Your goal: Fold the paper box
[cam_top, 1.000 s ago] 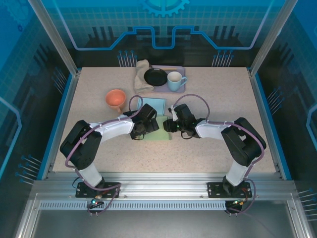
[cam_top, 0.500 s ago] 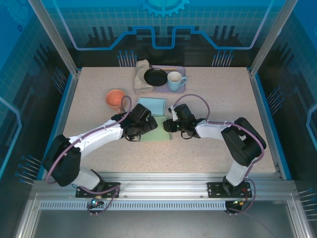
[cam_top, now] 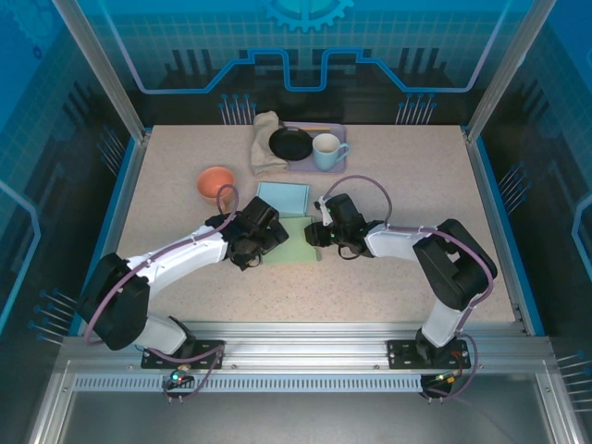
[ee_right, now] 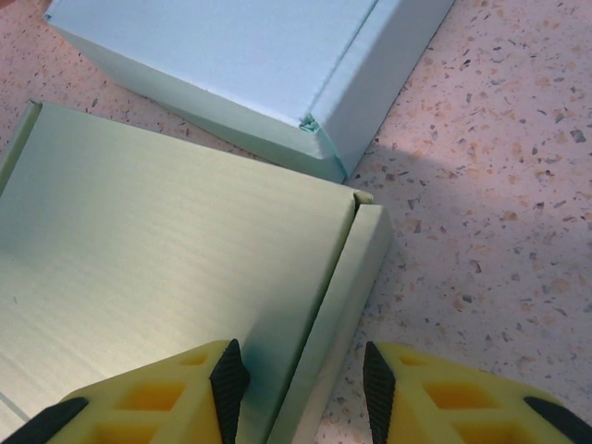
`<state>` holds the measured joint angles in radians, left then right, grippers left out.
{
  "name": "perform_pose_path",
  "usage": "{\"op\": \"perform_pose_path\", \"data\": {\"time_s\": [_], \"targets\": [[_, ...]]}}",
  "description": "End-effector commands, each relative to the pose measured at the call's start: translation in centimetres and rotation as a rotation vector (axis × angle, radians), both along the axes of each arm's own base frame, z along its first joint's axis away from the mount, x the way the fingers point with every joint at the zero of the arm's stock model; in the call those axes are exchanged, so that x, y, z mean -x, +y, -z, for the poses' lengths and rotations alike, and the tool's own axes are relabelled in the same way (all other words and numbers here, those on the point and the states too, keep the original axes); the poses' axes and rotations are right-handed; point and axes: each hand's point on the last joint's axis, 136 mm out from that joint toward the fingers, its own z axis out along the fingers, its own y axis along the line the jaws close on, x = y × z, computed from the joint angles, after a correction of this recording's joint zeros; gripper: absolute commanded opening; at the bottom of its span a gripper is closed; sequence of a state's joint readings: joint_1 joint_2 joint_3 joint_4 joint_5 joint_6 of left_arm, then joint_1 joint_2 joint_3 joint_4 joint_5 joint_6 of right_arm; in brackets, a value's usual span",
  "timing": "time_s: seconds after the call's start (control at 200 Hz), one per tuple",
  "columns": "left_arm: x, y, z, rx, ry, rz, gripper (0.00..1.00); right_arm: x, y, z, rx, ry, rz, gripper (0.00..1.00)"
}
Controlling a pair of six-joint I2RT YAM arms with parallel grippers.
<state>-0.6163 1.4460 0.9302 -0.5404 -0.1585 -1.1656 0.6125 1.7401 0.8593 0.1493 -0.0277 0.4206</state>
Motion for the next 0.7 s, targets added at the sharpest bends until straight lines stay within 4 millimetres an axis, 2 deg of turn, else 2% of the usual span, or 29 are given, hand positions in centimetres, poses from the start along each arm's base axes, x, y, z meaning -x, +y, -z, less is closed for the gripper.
{"op": "perform_pose_path", "data": {"time_s": [0.0,0.51,0.695], "targets": [[0.2,-0.3,0.9,0.021,0.037,-0.013,0.99,2.9,-2.7,4.6,0.138,0.161,0.001,0.41],[-0.6,-1.7,3.3,0.028,0.079,0.008,0.99,3.0,-2.9,5.0,0.145,0.167,-0.002,0.41],[-1.6,-1.6,3.2,0.005,0.054,0.006,0.99,3.1,-2.9,5.1,0.145,0.169,-0.007,0.41]]}}
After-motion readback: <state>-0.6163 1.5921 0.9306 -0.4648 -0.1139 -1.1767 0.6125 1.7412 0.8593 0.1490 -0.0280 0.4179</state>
